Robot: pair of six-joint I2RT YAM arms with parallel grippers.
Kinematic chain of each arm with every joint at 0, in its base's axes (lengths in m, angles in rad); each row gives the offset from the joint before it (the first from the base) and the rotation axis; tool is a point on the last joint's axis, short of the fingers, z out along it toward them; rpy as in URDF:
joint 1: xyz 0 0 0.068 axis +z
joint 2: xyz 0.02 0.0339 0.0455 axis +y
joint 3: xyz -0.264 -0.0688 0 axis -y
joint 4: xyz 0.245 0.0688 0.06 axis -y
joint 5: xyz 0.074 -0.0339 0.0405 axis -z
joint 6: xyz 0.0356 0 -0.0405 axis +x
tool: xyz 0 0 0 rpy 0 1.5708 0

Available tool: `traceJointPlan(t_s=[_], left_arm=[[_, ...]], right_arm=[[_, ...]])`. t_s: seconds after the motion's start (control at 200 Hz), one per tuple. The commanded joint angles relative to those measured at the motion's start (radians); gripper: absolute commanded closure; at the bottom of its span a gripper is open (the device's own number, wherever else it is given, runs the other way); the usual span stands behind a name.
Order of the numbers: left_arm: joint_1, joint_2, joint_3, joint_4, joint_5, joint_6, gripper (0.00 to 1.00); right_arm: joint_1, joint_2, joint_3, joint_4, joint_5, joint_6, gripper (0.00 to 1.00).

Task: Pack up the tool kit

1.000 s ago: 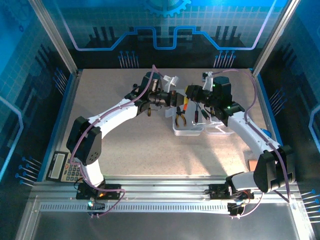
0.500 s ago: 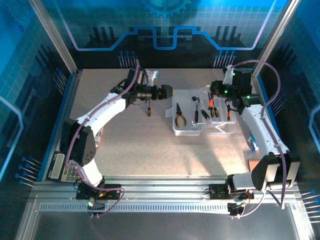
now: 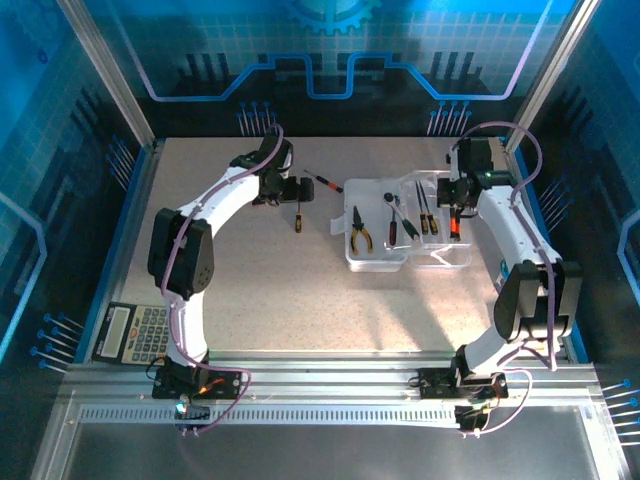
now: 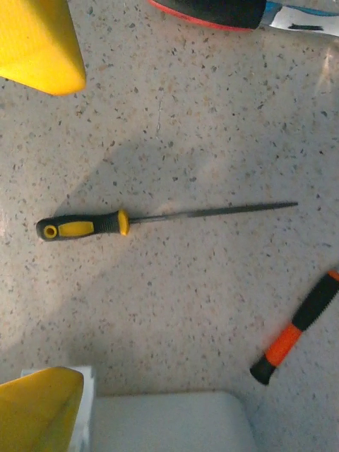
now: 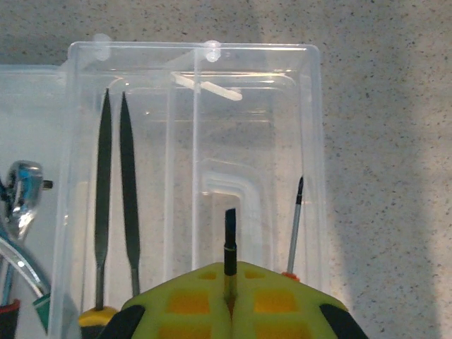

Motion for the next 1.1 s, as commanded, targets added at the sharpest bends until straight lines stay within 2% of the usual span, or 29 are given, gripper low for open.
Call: traceJointPlan(t_s=[0.0, 0.3, 0.385, 0.575, 0.86, 0.92, 1.096], left_arm=[[-0.005, 0.025, 0.078, -0.045, -0.027, 0.003, 0.01], [0.000, 0.097, 0.143, -0.112, -0.074, 0.020, 0.01], [0.025, 0.096, 0.134, -0.119, -0.057, 0.015, 0.01], [0.100, 0.126, 0.186, -0.174, -0.060, 0.044, 0.01], [0.164, 0.325, 0.461, -0.265, -0.158, 0.162, 0.01], [0.171, 0.381, 0.535, -0.284, -0.156, 0.170, 0.01], [0.176, 0.510, 0.680, -0.309, -0.145, 0.201, 0.19]], right_arm=[[-0.013, 0.025, 0.040, -0.021, 0.032, -0.032, 1.00], [-0.015, 0.121, 0.028, 0.024, -0.031, 0.023, 1.00], [-0.016, 0.138, 0.035, 0.024, -0.046, 0.033, 0.91], [-0.005, 0.121, 0.079, -0.023, -0.048, 0.050, 0.57], [0.066, 0.028, 0.126, -0.099, -0.057, 0.049, 0.18], [0.079, 0.006, 0.108, -0.100, -0.061, 0.058, 0.14], [0.109, -0.047, 0.076, -0.102, -0.080, 0.072, 0.10]])
